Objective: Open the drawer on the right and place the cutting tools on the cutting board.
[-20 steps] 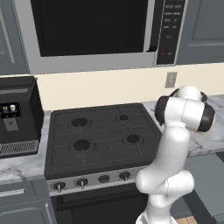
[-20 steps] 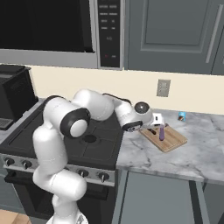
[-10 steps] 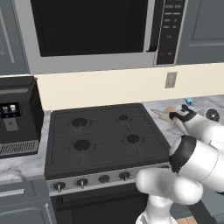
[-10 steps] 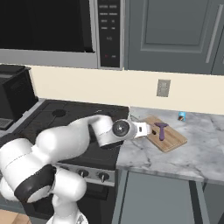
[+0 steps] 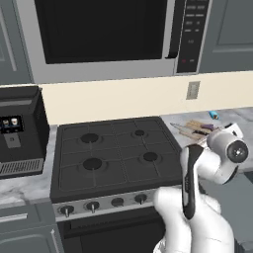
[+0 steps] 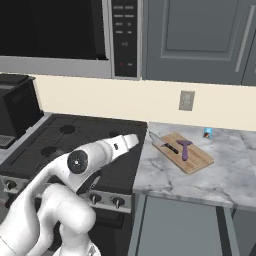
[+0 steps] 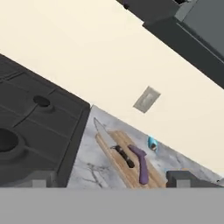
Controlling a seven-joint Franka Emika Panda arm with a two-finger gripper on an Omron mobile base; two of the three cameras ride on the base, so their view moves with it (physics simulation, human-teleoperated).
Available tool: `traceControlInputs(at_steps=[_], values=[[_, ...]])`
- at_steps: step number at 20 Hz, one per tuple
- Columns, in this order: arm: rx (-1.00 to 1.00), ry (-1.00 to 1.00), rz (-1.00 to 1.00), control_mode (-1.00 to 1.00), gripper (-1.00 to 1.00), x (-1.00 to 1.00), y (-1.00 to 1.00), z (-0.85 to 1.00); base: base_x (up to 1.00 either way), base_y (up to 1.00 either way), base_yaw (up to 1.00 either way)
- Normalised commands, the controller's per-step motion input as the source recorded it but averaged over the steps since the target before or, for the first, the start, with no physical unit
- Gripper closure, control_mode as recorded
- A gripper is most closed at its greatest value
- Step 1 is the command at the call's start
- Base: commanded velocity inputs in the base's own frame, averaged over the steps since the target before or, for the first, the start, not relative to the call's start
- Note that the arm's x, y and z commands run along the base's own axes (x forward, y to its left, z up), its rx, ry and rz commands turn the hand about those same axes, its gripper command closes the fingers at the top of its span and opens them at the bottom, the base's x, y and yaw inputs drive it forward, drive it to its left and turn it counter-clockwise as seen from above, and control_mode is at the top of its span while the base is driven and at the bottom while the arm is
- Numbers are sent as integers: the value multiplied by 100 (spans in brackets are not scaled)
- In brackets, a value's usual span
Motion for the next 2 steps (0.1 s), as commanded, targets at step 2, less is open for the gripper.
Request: traceControlInputs(at_steps=[2], values=[[-25,-4,3,-100,-100,-100,100,100,0,0,0]])
